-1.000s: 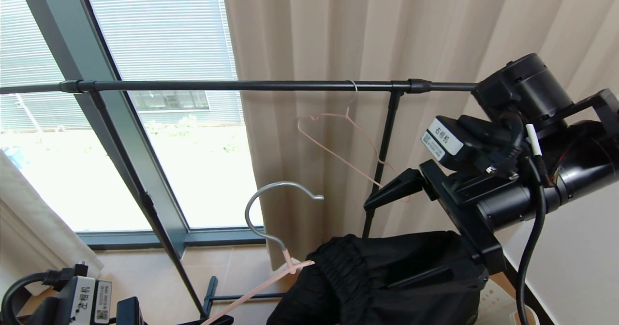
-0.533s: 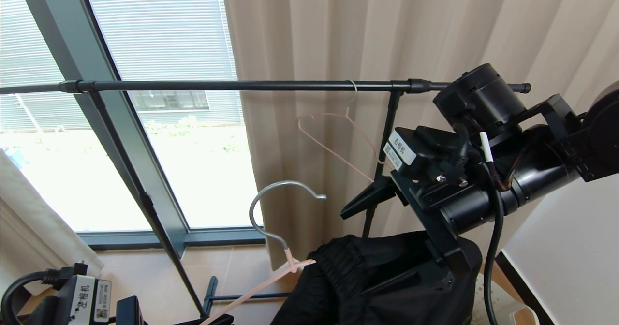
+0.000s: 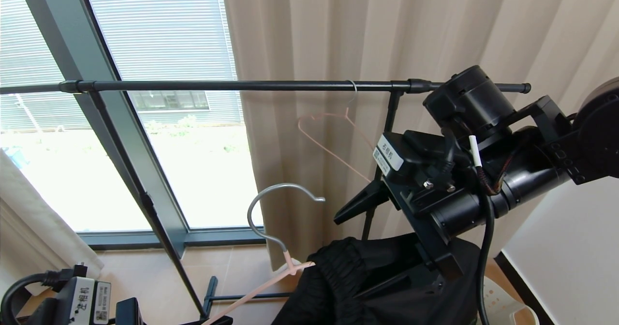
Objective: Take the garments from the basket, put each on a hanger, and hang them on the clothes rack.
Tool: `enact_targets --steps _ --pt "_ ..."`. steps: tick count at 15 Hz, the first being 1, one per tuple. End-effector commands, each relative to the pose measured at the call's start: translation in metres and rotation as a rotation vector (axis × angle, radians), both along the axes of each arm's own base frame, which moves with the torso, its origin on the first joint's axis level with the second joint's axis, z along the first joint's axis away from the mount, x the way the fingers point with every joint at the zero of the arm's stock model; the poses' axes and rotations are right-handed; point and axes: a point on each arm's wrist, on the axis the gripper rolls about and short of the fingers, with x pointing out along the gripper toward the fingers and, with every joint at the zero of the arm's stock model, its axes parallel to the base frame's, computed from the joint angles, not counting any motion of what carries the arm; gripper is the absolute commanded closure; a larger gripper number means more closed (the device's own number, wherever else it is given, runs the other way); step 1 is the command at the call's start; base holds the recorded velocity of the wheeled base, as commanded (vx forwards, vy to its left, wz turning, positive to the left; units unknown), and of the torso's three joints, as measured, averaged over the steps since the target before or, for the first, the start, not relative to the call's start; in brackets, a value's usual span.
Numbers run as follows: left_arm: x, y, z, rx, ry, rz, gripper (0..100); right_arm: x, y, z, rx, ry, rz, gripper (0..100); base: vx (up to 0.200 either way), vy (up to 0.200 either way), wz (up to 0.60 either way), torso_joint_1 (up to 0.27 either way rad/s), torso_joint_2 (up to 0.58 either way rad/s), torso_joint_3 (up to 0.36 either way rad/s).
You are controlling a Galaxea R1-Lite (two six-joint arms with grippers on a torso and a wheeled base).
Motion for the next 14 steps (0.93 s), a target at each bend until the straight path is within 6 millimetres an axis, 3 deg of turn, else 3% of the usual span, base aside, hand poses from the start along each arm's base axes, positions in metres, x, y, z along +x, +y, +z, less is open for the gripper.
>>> enact_targets --steps 1,13,14 --pt "0.0005 -0.0005 -0.0006 0.003 0.004 0.000 100 -0.0017 0.0012 0.0001 0.001 0.001 0.008 100 0.000 0.000 0.00 0.000 0.00 0.000" --pt "0.0010 -0.0001 -0.0027 0.007 0.018 0.007 100 -0.0045 -0.0015 0.0043 -0.001 -0.019 -0.004 100 0.000 0.000 0.00 0.000 0.00 0.000" --pt "0.0012 -0.0004 -0.0020 0.005 0.016 0.006 0 -0.0045 -0.0015 0.0043 -0.001 -0.021 -0.003 100 0.000 0.000 0.00 0.000 0.00 0.000"
